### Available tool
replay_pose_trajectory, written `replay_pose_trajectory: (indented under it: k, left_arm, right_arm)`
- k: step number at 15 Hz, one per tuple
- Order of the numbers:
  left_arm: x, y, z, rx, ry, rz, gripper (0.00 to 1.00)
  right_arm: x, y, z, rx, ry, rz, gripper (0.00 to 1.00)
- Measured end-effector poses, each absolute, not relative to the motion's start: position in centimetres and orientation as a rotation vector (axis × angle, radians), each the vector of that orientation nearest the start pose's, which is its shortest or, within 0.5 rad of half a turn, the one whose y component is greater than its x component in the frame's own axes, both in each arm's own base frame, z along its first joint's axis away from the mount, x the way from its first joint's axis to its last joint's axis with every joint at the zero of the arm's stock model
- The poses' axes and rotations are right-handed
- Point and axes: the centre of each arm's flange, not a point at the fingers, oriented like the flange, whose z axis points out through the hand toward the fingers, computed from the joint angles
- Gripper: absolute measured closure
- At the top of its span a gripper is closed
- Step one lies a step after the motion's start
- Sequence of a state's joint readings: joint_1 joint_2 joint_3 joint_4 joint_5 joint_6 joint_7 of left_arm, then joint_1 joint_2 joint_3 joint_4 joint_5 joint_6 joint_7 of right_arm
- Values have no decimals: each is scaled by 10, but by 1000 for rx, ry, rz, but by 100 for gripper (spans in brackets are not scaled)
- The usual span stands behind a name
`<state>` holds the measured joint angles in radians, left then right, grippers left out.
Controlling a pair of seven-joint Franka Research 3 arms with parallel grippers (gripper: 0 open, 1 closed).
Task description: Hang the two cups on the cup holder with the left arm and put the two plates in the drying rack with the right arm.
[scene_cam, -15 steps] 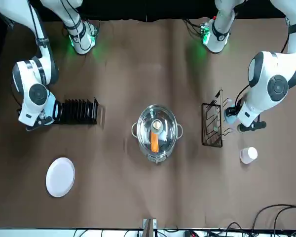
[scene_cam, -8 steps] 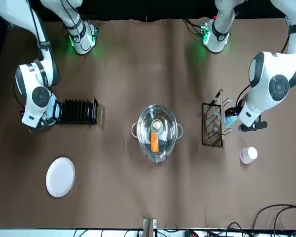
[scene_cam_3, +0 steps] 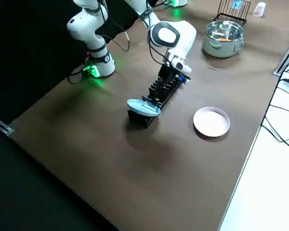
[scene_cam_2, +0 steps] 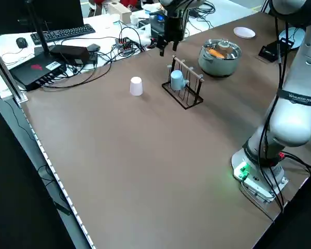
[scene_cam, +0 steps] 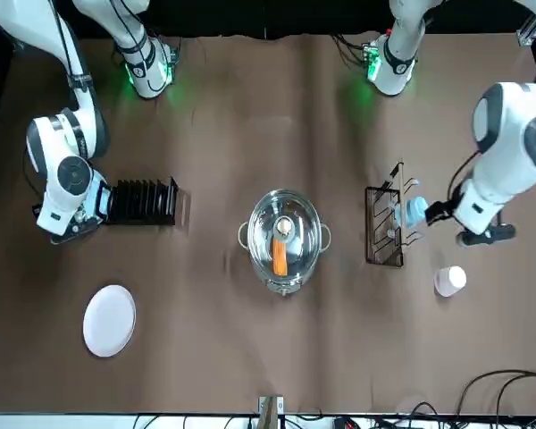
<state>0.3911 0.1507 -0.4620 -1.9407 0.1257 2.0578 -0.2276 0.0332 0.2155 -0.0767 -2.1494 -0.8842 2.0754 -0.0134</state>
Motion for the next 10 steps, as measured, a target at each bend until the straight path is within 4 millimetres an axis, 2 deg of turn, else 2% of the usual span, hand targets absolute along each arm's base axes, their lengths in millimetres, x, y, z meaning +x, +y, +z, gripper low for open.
replay_pose_trajectory:
  k: [3,4,5,8,10]
  left_arm:
    - [602,14,425,-3109,24,-30,0]
    - [613,45,425,-3099,138,-44,0]
    - [618,57,423,-3078,187,-44,0]
    - [633,73,408,-3012,271,-23,0]
    - [636,82,394,-3010,274,6,0]
  right_arm:
    - [560,-58,313,2383,580,-299,52]
    - [578,-51,321,2475,508,-257,52]
    - [589,-48,324,2538,458,-235,52]
    - [625,-41,328,2746,281,-172,52]
    - [643,-42,319,2845,158,-156,51]
